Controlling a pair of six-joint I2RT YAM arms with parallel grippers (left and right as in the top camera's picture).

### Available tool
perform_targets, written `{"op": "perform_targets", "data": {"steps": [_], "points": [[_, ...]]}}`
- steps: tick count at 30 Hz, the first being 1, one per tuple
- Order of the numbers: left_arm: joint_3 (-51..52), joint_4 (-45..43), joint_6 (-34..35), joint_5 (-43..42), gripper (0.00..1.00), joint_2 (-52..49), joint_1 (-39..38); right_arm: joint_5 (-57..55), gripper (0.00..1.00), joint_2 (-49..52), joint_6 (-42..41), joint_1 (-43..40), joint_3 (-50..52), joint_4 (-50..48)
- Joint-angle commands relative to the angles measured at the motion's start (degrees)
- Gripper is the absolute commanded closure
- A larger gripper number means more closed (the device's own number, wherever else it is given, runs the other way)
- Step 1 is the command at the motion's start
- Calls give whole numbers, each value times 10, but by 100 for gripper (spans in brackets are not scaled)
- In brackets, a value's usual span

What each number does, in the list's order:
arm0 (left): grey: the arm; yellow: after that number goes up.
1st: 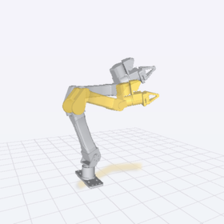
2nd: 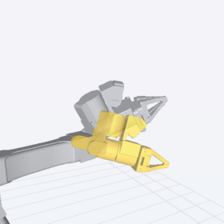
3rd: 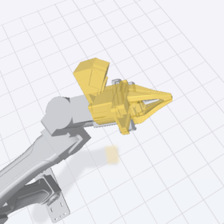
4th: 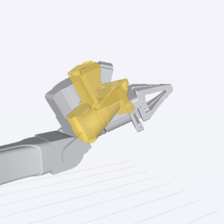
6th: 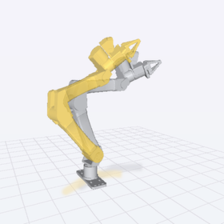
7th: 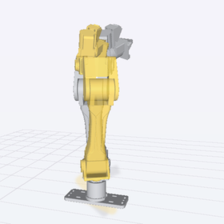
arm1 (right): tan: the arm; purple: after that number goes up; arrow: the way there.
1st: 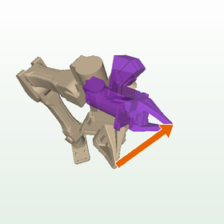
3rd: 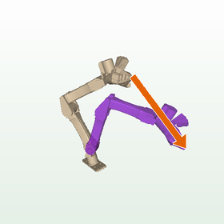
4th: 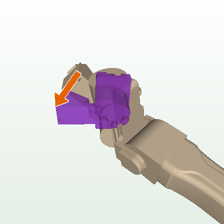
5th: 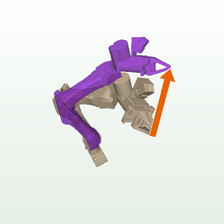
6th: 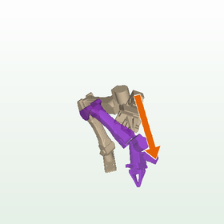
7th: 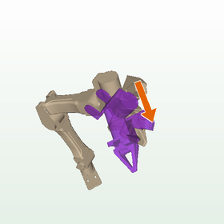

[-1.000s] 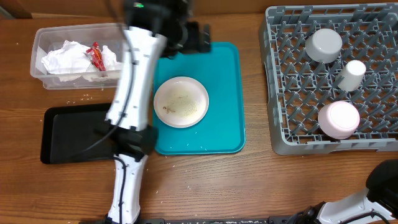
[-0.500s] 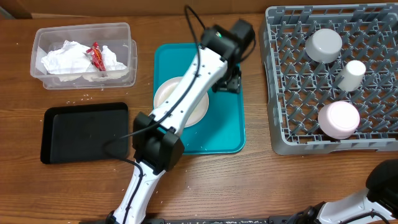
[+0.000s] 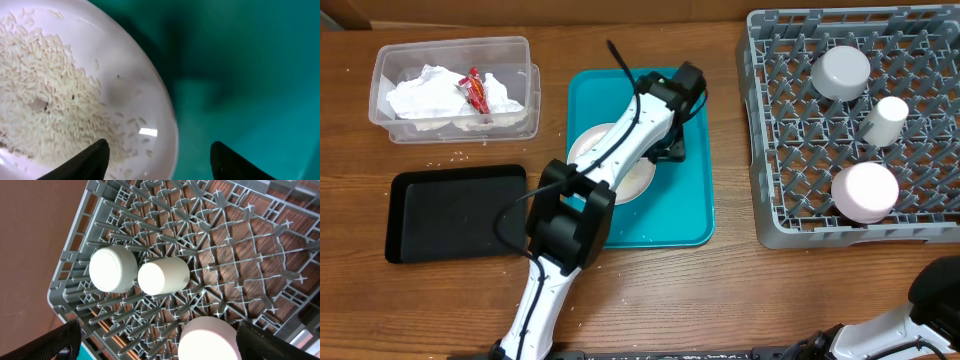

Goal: Sort waste into correct bins and load items into the dishwasher
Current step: 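Grasp the white plate rim with the left gripper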

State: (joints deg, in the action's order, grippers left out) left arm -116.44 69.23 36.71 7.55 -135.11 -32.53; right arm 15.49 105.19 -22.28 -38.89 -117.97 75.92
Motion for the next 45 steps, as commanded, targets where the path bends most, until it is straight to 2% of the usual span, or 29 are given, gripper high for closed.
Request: {"op": "perform_targets", "data": {"steps": [1,7,15,20,25,32,37,39,43,45], "points": [[22,-16,-5,4,34,4,4,-3,0,-3,-3,2,-4,-2],[40,-40,-12,3,45,4,0,-3,0,-3,-3,2,-4,-2],[51,-53,-11,22,48,4,-9,-3,0,-3,-3,2,-4,-2],[51,-68,-10,32,59,4,-18,-3,0,-3,-3,2,-4,-2],[51,-68,-6,76,62,4,-31,-3,0,-3,-3,2,-4,-2],[54,-70,-5,78,73,4,-37,-3,0,-3,-3,2,-4,-2],[71,-71,15,75,74,4,-37,-3,0,-3,-3,2,-4,-2],[85,-77,15,75,77,4,-37,-3,0,-3,-3,2,-4,-2],[90,-77,15,75,96,4,-37,-3,0,-3,-3,2,-4,-2],[90,-80,17,76,96,4,-37,-3,0,-3,-3,2,-4,-2]]}}
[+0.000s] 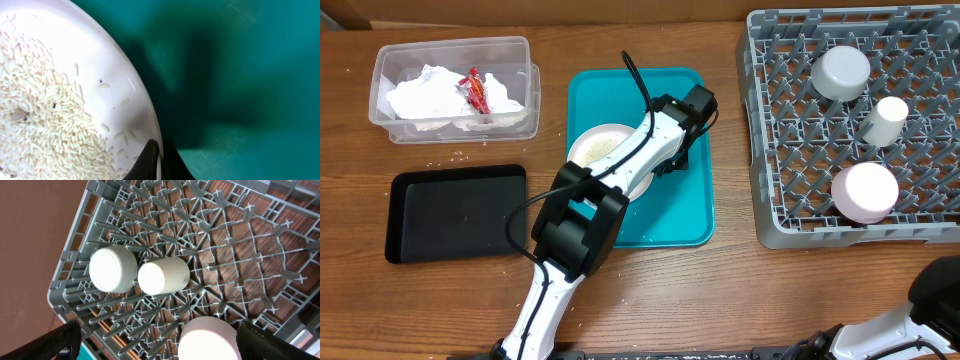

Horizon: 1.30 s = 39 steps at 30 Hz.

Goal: Sort waste into correct bins and load items into the dishwasher
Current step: 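Grasp the white plate rim with the left gripper, then lift the plate and carry it left over the black tray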

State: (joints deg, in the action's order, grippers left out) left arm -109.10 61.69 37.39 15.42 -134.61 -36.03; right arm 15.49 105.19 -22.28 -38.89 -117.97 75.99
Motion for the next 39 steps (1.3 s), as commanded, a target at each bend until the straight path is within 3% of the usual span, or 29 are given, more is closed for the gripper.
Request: {"op": "perform_targets", "data": {"steps": [1,19,31,39], "points": [[17,-5,10,-2,96,-1,-2,-3,0,-3,-3,2,-4,-3],[-90,89,17,75,96,-1,-19,-3,0,-3,-3,2,-4,-2],[-157,199,97,138,96,-1,-35,-3,0,-3,-3,2,-4,-2],[-242,337,212,165,96,0,8,-3,0,-3,-3,2,-4,-2]]}}
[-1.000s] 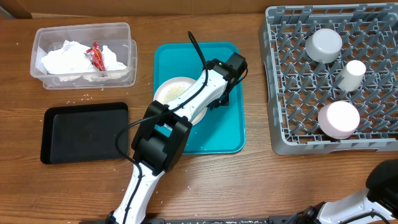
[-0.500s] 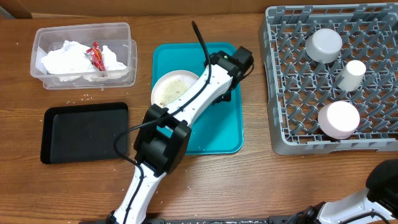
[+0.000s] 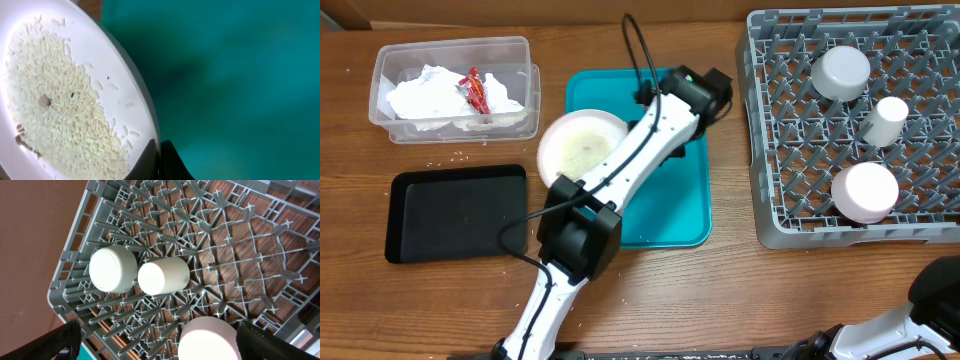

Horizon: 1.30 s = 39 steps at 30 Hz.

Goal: Sort waste into correct bins and load items into the dishwasher
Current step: 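Lift the plate and carry it left over the black tray, then tilt the plate with the left gripper to pour rice onto the black tray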

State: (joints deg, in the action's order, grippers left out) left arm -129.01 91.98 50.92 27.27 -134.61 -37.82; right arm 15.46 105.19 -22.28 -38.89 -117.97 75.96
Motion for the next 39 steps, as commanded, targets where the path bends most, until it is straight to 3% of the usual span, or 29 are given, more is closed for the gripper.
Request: {"op": "perform_targets", "data": {"steps": [1,39], "points": [[-50,43,84,46,96,0,33,-2,0,-3,-3,2,-4,-2],[-67,47,99,-206,96,83,476,-2,0,-3,-3,2,-4,-2]]}}
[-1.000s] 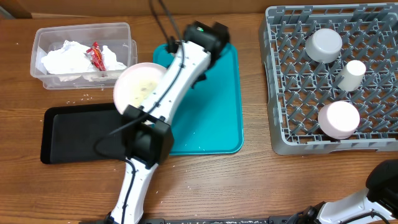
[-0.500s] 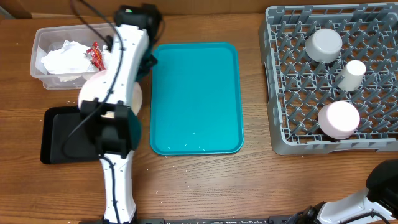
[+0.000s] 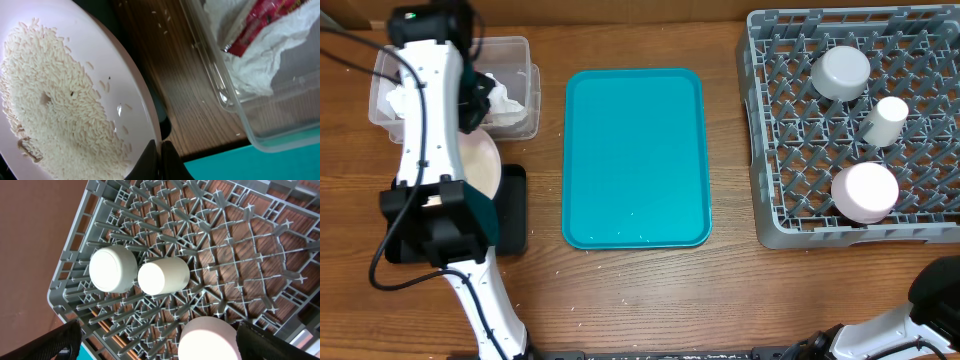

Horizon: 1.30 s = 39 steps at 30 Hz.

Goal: Sort waste into correct bins and load items into the dishwasher
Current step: 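Tilt the plate with the left gripper to pour rice onto the black tray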

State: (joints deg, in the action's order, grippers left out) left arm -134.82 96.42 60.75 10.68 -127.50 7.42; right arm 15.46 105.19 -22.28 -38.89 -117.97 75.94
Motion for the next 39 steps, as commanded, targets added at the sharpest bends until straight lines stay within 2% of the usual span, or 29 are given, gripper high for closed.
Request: {"op": "perform_targets", "data": {"steps": [1,11,34,39], "points": [[-8,0,-5,-50,96,12,30,-2,0,-3,-3,2,-4,-2],[11,-15,-38,-84,96,12,54,-2,0,-3,-3,2,-4,-2],[11,-15,-122,-243,96,12,111,-2,0,-3,-3,2,-4,-2],[12,-13,-122,-245,96,12,113,-2,0,-3,-3,2,-4,-2]]}}
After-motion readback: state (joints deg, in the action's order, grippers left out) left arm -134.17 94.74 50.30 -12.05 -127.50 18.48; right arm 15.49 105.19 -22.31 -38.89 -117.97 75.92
